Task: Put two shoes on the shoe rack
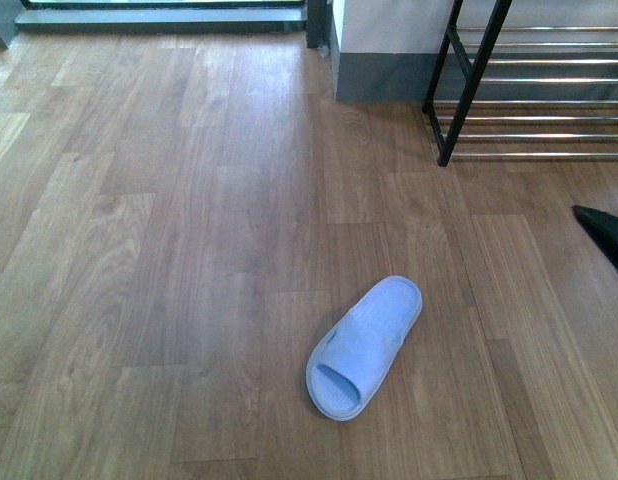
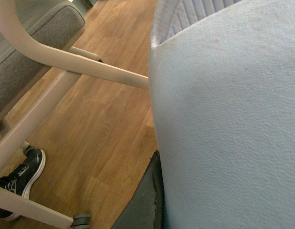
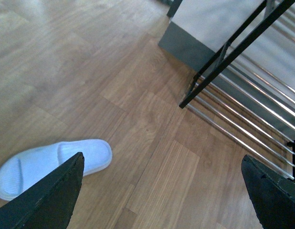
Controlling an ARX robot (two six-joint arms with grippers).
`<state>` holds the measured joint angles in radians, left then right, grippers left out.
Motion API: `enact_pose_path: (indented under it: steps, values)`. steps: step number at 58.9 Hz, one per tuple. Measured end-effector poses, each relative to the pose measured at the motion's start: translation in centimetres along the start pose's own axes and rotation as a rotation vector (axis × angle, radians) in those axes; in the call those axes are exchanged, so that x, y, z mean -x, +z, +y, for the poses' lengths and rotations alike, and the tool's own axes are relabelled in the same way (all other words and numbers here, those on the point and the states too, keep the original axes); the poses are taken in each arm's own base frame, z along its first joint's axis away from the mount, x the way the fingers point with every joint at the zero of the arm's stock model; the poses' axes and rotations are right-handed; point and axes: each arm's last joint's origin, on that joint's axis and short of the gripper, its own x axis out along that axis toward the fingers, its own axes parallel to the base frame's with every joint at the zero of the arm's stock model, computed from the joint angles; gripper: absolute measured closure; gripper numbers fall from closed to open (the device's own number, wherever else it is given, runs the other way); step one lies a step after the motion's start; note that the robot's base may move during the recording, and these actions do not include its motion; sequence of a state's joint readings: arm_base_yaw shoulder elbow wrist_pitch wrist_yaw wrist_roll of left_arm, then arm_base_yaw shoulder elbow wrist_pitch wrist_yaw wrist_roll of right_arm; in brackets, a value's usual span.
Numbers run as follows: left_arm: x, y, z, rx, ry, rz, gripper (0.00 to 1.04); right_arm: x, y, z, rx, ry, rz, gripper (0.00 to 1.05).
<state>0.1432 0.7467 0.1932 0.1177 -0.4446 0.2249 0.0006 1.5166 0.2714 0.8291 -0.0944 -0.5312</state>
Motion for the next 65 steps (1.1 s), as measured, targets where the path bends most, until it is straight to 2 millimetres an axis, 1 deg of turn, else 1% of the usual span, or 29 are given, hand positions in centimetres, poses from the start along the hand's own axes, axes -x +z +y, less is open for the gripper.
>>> enact_pose_path:
  steps: [7, 11, 12, 17, 20, 24, 27, 30, 37, 43, 47, 54, 60, 65]
  values:
    - [0.0, 0.0, 0.0, 0.000, 0.000, 0.000, 1.03, -3.5, -1.4, 0.7, 0.027, 0.029, 0.064, 0.09]
    - [0.0, 0.0, 0.0, 0.000, 0.000, 0.000, 1.03, -6.3, -2.6, 1.7, 0.082, 0.053, 0.088, 0.09]
    - [0.0, 0.0, 0.0, 0.000, 0.000, 0.000, 1.03, -6.6, -2.7, 1.8, 0.089, 0.057, 0.086, 0.09]
    - [0.0, 0.0, 0.0, 0.000, 0.000, 0.000, 1.03, -9.5, -4.0, 3.4, 0.167, 0.109, 0.086, 0.09]
    - [0.0, 0.0, 0.0, 0.000, 0.000, 0.000, 1.03, -10.3, -4.6, 4.1, 0.190, 0.129, 0.088, 0.09]
    - [0.0, 0.0, 0.0, 0.000, 0.000, 0.000, 1.03, -12.2, -6.2, 5.8, 0.233, 0.191, 0.112, 0.09]
    - [0.0, 0.0, 0.0, 0.000, 0.000, 0.000, 1.03, -13.2, -7.4, 7.1, 0.247, 0.237, 0.132, 0.09]
    - [0.0, 0.0, 0.0, 0.000, 0.000, 0.000, 1.03, -13.8, -8.4, 8.5, 0.260, 0.301, 0.144, 0.09]
    - [0.0, 0.0, 0.0, 0.000, 0.000, 0.000, 1.03, -14.6, -10.0, 11.7, 0.263, 0.468, 0.185, 0.09]
    - [0.0, 0.0, 0.0, 0.000, 0.000, 0.000, 1.03, -15.5, -11.0, 13.0, 0.276, 0.503, 0.200, 0.09]
    - [0.0, 0.0, 0.0, 0.000, 0.000, 0.000, 1.03, -16.0, -11.6, 13.6, 0.280, 0.519, 0.204, 0.09]
    - [0.0, 0.0, 0.0, 0.000, 0.000, 0.000, 1.03, -17.1, -13.2, 14.5, 0.312, 0.575, 0.229, 0.09]
    - [0.0, 0.0, 0.0, 0.000, 0.000, 0.000, 1.03, -18.2, -13.8, 14.7, 0.326, 0.579, 0.235, 0.09]
    - [0.0, 0.0, 0.0, 0.000, 0.000, 0.000, 1.03, -19.4, -14.5, 14.8, 0.324, 0.568, 0.232, 0.09]
